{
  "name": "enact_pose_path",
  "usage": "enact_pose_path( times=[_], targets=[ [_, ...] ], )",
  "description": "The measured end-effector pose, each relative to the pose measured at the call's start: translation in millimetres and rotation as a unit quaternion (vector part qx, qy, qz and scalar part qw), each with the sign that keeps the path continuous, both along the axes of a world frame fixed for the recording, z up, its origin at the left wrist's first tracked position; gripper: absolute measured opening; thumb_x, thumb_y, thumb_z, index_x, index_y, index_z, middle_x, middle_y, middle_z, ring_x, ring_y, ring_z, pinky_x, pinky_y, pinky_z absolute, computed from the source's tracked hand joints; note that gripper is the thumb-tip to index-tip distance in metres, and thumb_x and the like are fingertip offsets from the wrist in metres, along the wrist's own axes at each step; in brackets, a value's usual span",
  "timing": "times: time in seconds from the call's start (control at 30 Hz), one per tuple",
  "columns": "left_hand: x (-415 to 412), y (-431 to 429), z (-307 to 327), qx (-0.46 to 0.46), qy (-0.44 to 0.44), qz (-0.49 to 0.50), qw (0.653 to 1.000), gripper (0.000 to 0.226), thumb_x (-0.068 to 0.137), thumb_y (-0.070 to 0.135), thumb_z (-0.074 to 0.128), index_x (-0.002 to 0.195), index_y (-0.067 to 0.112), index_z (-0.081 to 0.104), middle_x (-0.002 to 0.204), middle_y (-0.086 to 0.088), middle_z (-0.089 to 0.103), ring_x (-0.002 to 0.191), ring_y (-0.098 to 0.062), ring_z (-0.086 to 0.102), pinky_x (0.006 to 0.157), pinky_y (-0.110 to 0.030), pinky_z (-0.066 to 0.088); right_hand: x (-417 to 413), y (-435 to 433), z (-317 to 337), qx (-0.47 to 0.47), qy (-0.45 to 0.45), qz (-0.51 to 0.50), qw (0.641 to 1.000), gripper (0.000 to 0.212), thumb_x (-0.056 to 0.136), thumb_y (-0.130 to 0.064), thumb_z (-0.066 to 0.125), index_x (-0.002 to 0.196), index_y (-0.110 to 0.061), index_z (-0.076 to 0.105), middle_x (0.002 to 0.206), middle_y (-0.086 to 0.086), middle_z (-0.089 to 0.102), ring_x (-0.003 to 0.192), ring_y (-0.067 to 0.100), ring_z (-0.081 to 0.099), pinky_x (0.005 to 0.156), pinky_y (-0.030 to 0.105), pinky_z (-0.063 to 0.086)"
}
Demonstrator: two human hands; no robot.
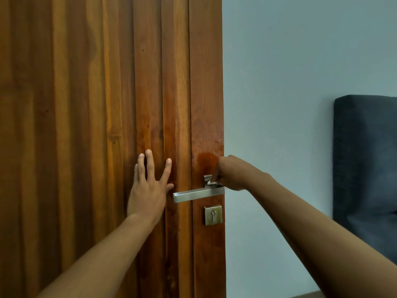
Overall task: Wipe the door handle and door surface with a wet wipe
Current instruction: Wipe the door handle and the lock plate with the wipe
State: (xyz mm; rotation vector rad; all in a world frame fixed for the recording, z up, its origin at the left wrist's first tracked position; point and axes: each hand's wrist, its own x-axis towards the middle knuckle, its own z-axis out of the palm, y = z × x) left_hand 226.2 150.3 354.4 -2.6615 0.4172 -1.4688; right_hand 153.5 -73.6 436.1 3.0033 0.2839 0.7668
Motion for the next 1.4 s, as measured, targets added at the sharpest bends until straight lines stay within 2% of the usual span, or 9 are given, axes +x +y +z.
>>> enact_pose_path(
  times=[0.23, 0.4, 0.5, 0.67, 0.83, 0.93, 1.1, 1.23, 1.4],
  targets=[
    [0, 1, -1, 0.003, 0.003, 0.005, 1.0, 0.072, 0.101, 0.051, 0.022, 0.153, 0.024, -0.02, 0.148, -0.028, -0.039, 0.144, -0.046, -0.023, 0.117, -0.051, -0.002, 6, 2, -6, 0.052, -0.093, -0.002, 0.994, 0.012, 0.089, -0.016, 0.064, 0.094, -0.016, 0.074, 0.092, 0.001, 0.071, 0.08, 0.019, 0.065, 0.075, 0.033, 0.057],
    [2, 1, -3, -0.006, -0.006, -0.006, 1.0, 0.072, 0.1, 0.05, 0.025, 0.154, 0.024, -0.015, 0.152, -0.028, -0.033, 0.145, -0.046, -0.02, 0.117, -0.051, -0.001, 10, 11, -8, -0.005, -0.053, 0.035, 0.998, 0.015, 0.089, -0.017, 0.066, 0.1, -0.017, 0.075, 0.099, 0.0, 0.07, 0.086, 0.017, 0.064, 0.08, 0.029, 0.056],
    [2, 1, -1, -0.003, -0.007, -0.008, 1.0, 0.072, 0.1, 0.05, 0.026, 0.155, 0.023, -0.011, 0.153, -0.027, -0.031, 0.146, -0.046, -0.019, 0.117, -0.051, 0.0, 12, 15, -5, -0.062, -0.064, 0.031, 0.996, 0.014, 0.088, -0.012, 0.064, 0.099, -0.012, 0.072, 0.097, 0.005, 0.066, 0.084, 0.022, 0.063, 0.077, 0.035, 0.057],
    [1, 1, -1, 0.005, -0.003, 0.009, 1.0, 0.07, 0.101, 0.05, 0.02, 0.153, 0.023, -0.019, 0.149, -0.029, -0.037, 0.144, -0.047, -0.022, 0.119, -0.052, 0.001, 9, 11, -6, -0.085, -0.102, 0.051, 0.99, 0.01, 0.091, -0.012, 0.062, 0.099, -0.011, 0.068, 0.095, 0.005, 0.063, 0.083, 0.019, 0.061, 0.071, 0.026, 0.053],
    [0, 1, -2, 0.006, -0.001, 0.005, 1.0, 0.071, 0.101, 0.05, 0.022, 0.153, 0.023, -0.018, 0.15, -0.029, -0.037, 0.143, -0.047, -0.024, 0.119, -0.051, 0.001, 12, -4, -17, -0.019, -0.124, 0.035, 0.991, 0.005, 0.089, -0.014, 0.064, 0.089, -0.019, 0.065, 0.088, 0.001, 0.061, 0.077, 0.017, 0.058, 0.065, 0.027, 0.053],
    [2, 1, -2, -0.001, -0.005, 0.005, 1.0, 0.072, 0.101, 0.05, 0.025, 0.153, 0.023, -0.017, 0.151, -0.029, -0.034, 0.143, -0.046, -0.024, 0.117, -0.051, 0.0, 12, -8, -23, 0.024, -0.131, 0.038, 0.99, 0.009, 0.09, -0.016, 0.063, 0.084, -0.021, 0.06, 0.087, -0.001, 0.06, 0.076, 0.015, 0.057, 0.058, 0.02, 0.042],
    [1, 0, -2, 0.005, -0.001, 0.005, 1.0, 0.072, 0.101, 0.05, 0.024, 0.153, 0.022, -0.017, 0.151, -0.03, -0.034, 0.143, -0.047, -0.024, 0.118, -0.052, 0.0, 15, -17, -27, 0.129, -0.125, 0.037, 0.983, 0.005, 0.089, -0.019, 0.065, 0.085, -0.021, 0.067, 0.09, -0.003, 0.067, 0.081, 0.012, 0.06, 0.068, 0.024, 0.05],
    [3, 0, -3, -0.005, -0.003, 0.004, 1.0, 0.073, 0.1, 0.049, 0.028, 0.154, 0.023, -0.013, 0.151, -0.029, -0.035, 0.144, -0.046, -0.023, 0.117, -0.052, 0.0, 14, -20, -45, 0.247, -0.145, 0.031, 0.958, 0.007, 0.088, -0.018, 0.066, 0.083, -0.022, 0.069, 0.088, -0.006, 0.067, 0.08, 0.01, 0.062, 0.067, 0.023, 0.049],
    [2, 1, -2, 0.004, -0.004, 0.009, 1.0, 0.073, 0.101, 0.049, 0.026, 0.154, 0.021, -0.016, 0.149, -0.03, -0.039, 0.142, -0.047, -0.027, 0.117, -0.051, -0.002, 12, -13, -77, 0.307, -0.206, 0.018, 0.929, 0.006, 0.089, -0.018, 0.064, 0.089, -0.02, 0.07, 0.088, -0.005, 0.065, 0.079, 0.011, 0.061, 0.071, 0.025, 0.052]
  ],
)
